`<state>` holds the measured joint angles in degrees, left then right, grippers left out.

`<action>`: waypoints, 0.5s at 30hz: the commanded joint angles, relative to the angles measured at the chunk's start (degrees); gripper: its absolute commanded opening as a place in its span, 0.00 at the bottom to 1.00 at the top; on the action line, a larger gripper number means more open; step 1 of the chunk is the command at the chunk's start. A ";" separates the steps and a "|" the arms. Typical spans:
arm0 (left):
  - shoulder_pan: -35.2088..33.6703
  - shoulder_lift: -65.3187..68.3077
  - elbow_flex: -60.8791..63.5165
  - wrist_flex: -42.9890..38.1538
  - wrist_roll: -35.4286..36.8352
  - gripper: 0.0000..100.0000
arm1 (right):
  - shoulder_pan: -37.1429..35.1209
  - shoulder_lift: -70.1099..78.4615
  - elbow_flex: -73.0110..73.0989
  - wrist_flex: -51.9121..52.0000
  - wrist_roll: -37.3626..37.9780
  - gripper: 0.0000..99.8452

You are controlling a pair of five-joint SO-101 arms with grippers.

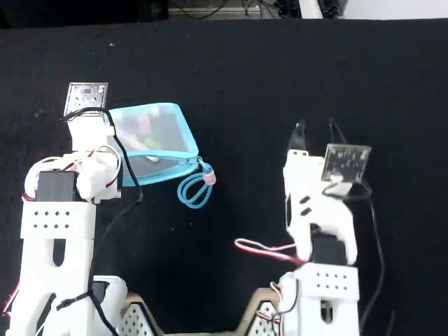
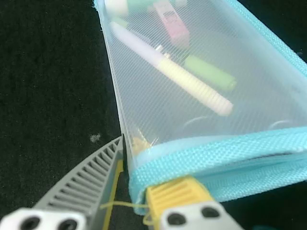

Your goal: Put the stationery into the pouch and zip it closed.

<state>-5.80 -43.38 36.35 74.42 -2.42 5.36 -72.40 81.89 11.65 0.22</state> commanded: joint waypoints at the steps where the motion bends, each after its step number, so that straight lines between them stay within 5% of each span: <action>1: 0.57 0.53 0.75 -0.18 -0.44 0.03 | 1.41 8.75 -7.60 0.26 -1.14 0.16; 15: 0.48 0.53 0.75 -0.09 -0.44 0.03 | 5.89 44.53 -28.00 0.70 -1.23 0.22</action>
<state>-5.80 -43.38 36.35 74.42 -2.42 9.85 -33.19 60.35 12.09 -0.57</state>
